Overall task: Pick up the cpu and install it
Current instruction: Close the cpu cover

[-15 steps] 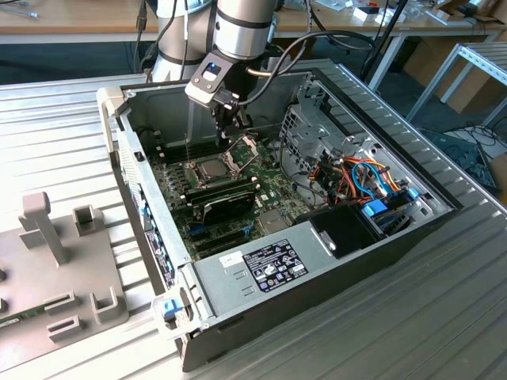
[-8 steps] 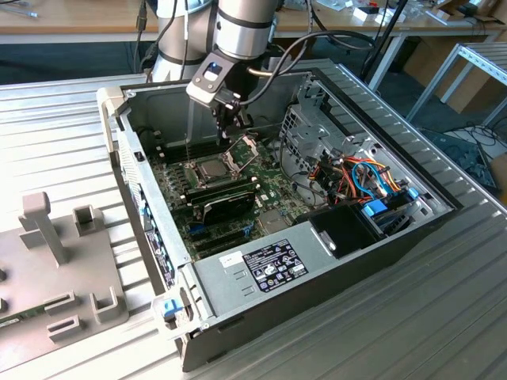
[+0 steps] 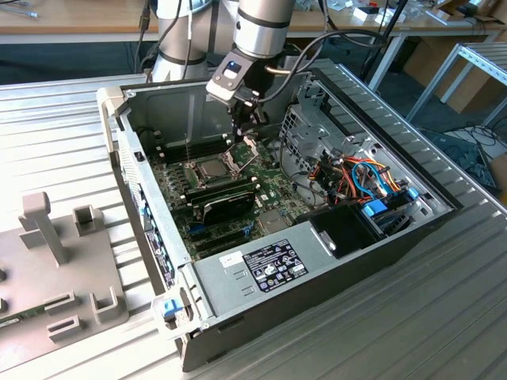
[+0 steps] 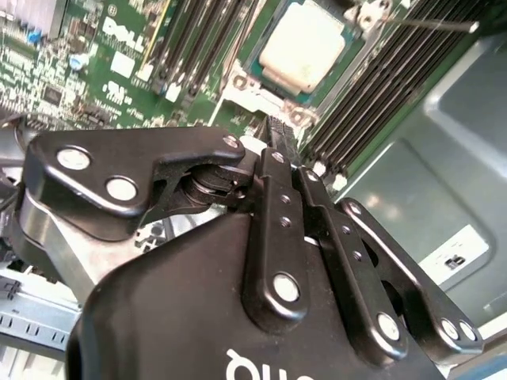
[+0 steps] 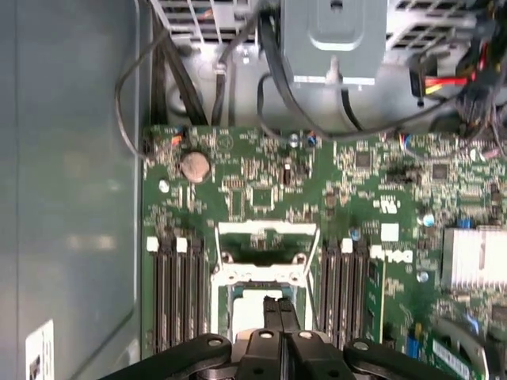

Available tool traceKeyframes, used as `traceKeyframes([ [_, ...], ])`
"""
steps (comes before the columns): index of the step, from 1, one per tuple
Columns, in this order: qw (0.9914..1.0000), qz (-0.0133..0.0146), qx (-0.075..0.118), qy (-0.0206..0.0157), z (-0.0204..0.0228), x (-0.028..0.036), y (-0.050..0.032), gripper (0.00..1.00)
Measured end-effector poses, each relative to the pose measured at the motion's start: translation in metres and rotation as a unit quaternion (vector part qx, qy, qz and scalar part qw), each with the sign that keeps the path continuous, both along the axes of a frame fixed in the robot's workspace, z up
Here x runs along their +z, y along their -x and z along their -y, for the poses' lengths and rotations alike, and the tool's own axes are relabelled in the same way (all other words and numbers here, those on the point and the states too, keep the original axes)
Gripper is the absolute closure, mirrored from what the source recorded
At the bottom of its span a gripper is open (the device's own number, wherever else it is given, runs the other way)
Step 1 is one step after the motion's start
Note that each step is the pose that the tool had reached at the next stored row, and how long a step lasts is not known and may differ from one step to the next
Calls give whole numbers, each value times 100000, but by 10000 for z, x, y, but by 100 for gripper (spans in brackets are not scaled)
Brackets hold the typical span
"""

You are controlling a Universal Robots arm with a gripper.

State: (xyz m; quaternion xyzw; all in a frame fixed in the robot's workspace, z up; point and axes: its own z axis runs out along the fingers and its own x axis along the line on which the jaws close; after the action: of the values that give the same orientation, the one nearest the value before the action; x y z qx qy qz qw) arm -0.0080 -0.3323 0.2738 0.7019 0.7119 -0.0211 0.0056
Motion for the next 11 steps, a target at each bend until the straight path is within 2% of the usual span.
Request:
traceKeyframes([
  [3,100000,5,4,-2,0,0,-88,89],
  [5,100000,5,1,-7,-1,-1,-203,89],
  [8,100000,5,5,-3,0,0,-313,89],
  [11,100000,6,12,-1,0,0,-457,89],
])
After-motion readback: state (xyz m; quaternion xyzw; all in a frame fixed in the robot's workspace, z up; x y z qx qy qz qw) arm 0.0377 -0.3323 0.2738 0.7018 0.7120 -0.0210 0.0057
